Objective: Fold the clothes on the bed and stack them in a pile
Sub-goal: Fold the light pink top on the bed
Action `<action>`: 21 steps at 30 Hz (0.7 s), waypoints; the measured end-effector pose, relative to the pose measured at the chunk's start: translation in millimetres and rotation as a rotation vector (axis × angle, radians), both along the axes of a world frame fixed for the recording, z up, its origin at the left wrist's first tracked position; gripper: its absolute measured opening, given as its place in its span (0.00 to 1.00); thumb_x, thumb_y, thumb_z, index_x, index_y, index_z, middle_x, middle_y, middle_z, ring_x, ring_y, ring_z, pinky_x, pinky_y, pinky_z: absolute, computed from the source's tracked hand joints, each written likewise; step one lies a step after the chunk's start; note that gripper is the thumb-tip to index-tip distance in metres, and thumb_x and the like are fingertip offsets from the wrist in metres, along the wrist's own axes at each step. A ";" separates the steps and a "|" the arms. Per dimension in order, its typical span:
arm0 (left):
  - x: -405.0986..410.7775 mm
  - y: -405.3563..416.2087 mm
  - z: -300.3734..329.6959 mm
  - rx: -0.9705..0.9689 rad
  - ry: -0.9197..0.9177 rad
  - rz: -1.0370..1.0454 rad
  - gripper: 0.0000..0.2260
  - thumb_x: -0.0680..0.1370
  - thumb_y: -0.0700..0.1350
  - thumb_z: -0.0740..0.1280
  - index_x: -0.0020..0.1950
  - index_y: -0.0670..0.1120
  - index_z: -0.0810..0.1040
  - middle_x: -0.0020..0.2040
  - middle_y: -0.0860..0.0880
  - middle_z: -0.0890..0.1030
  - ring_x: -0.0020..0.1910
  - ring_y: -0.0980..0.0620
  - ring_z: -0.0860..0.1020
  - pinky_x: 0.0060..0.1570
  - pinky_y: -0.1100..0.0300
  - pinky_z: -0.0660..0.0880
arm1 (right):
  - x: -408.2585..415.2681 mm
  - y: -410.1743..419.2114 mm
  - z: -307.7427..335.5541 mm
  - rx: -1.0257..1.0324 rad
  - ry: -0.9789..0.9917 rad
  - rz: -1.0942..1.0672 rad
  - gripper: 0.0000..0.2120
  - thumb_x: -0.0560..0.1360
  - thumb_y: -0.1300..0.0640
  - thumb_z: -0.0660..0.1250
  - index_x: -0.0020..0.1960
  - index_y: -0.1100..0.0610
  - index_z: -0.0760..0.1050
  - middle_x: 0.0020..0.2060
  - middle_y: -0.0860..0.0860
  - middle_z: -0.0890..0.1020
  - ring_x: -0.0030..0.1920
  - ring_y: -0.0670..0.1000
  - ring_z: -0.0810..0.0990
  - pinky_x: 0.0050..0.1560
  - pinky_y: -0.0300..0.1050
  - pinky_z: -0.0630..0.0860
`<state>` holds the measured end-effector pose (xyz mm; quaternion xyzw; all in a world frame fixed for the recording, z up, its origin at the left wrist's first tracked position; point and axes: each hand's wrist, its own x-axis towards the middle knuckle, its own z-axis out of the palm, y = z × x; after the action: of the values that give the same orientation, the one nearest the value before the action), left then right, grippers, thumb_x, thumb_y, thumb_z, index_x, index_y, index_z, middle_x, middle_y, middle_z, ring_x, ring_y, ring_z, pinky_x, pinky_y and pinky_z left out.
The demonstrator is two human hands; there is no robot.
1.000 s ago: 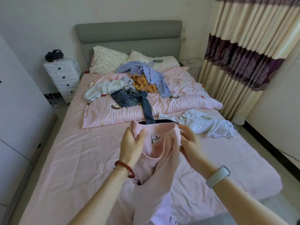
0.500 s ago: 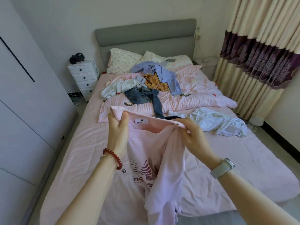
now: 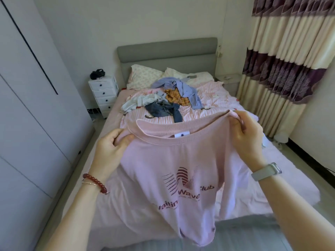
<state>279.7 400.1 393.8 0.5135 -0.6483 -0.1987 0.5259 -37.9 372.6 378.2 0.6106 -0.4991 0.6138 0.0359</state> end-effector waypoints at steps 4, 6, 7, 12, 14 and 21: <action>-4.7 42.3 18.3 -0.205 0.045 0.231 0.05 0.69 0.49 0.67 0.37 0.49 0.75 0.29 0.57 0.76 0.30 0.65 0.69 0.33 0.73 0.65 | -1.5 43.8 20.9 -0.129 0.060 -0.094 0.05 0.74 0.66 0.63 0.44 0.64 0.77 0.35 0.52 0.76 0.37 0.48 0.72 0.38 0.41 0.68; -6.2 46.7 32.1 -0.304 0.048 0.326 0.07 0.69 0.51 0.67 0.38 0.48 0.74 0.29 0.58 0.75 0.31 0.64 0.70 0.33 0.73 0.65 | -3.4 52.2 36.9 -0.182 0.076 -0.149 0.04 0.73 0.68 0.65 0.42 0.64 0.77 0.33 0.55 0.77 0.35 0.46 0.70 0.34 0.44 0.67; -6.3 46.8 39.1 -0.348 0.035 0.364 0.08 0.70 0.51 0.68 0.38 0.48 0.73 0.29 0.59 0.73 0.31 0.61 0.69 0.32 0.71 0.64 | -3.8 53.6 44.8 -0.199 0.077 -0.175 0.03 0.73 0.68 0.65 0.41 0.64 0.77 0.32 0.54 0.76 0.34 0.44 0.68 0.33 0.44 0.66; 9.0 18.7 59.7 -0.395 -0.220 0.528 0.16 0.72 0.56 0.70 0.38 0.45 0.70 0.29 0.54 0.70 0.31 0.43 0.72 0.33 0.59 0.60 | -3.3 27.9 67.7 -0.161 0.235 -0.270 0.06 0.74 0.61 0.69 0.39 0.62 0.76 0.32 0.55 0.79 0.31 0.57 0.76 0.33 0.44 0.64; 19.2 -6.5 57.9 -0.323 -0.323 0.563 0.18 0.71 0.57 0.70 0.37 0.45 0.69 0.29 0.49 0.72 0.33 0.38 0.75 0.33 0.56 0.64 | -3.3 3.3 65.8 -0.085 0.318 -0.260 0.09 0.73 0.57 0.70 0.38 0.62 0.76 0.31 0.57 0.79 0.31 0.60 0.78 0.32 0.45 0.68; 50.6 -133.1 -8.8 -0.161 -0.525 0.615 0.21 0.70 0.57 0.71 0.35 0.42 0.68 0.30 0.39 0.77 0.33 0.35 0.76 0.31 0.55 0.62 | 18.8 -140.2 2.5 0.239 0.418 -0.117 0.18 0.76 0.47 0.65 0.34 0.59 0.69 0.30 0.58 0.79 0.32 0.61 0.77 0.32 0.47 0.65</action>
<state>330.3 266.9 385.0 0.6738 -0.5901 0.1569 0.4160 -19.1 232.3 380.7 0.6942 -0.5846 0.4076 0.1013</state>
